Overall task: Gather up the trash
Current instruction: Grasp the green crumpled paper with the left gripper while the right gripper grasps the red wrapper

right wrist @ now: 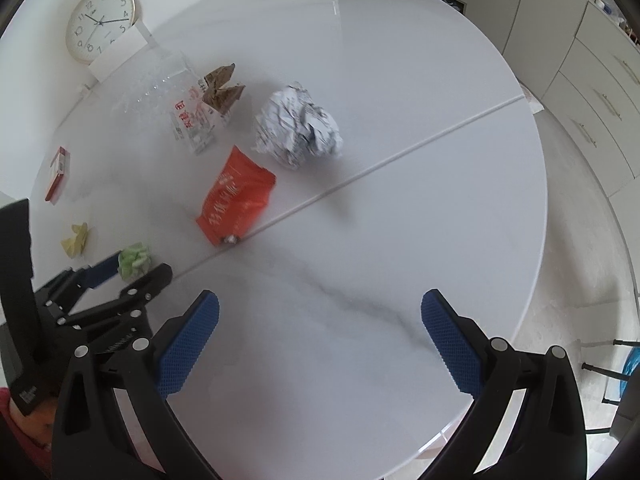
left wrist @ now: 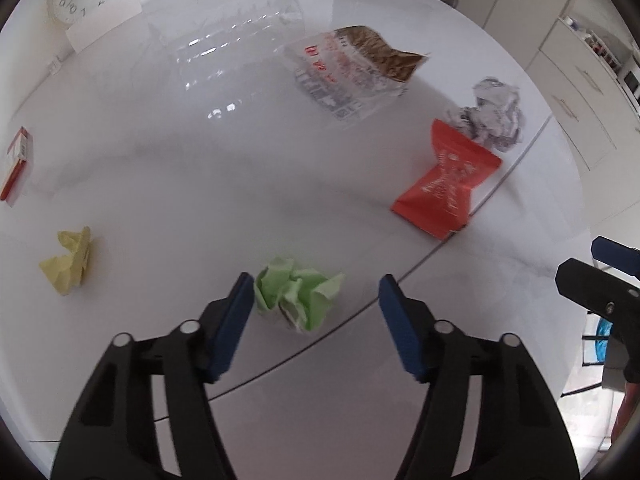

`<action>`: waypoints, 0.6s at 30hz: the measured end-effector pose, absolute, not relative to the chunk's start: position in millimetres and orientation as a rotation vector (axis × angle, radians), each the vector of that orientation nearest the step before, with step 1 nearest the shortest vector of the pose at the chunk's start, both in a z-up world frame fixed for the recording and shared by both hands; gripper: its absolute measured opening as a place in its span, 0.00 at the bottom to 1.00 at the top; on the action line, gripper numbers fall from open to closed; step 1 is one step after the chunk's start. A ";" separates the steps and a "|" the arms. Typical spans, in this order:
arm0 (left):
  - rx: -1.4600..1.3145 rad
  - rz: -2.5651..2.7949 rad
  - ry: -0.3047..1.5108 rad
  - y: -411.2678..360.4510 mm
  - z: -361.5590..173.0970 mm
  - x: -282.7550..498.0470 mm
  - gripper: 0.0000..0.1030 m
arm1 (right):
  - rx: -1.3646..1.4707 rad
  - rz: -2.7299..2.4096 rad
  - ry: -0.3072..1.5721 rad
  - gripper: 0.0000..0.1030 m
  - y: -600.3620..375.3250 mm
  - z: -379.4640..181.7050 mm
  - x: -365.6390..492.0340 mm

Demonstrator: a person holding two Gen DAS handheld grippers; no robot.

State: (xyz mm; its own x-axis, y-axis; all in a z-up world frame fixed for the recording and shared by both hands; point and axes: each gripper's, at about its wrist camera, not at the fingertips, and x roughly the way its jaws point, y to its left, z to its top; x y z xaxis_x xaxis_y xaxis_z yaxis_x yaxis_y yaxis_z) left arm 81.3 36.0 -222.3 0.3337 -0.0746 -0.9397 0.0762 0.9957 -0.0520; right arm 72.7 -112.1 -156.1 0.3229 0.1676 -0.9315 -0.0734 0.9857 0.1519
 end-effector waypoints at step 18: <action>0.033 -0.066 1.197 49.9 -220.5 74.7 0.31 | 0.209 0.046 1.239 0.97 -61.7 -176.5 131.7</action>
State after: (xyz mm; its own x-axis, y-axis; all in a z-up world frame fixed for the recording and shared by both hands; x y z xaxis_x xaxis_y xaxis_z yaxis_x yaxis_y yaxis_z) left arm 74.7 49.9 -220.5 0.3638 -0.0341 -0.9309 0.0688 0.9976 -0.0097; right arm 131.7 -61.7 -176.5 0.3270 0.1480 -0.9334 0.0782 0.9800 0.1828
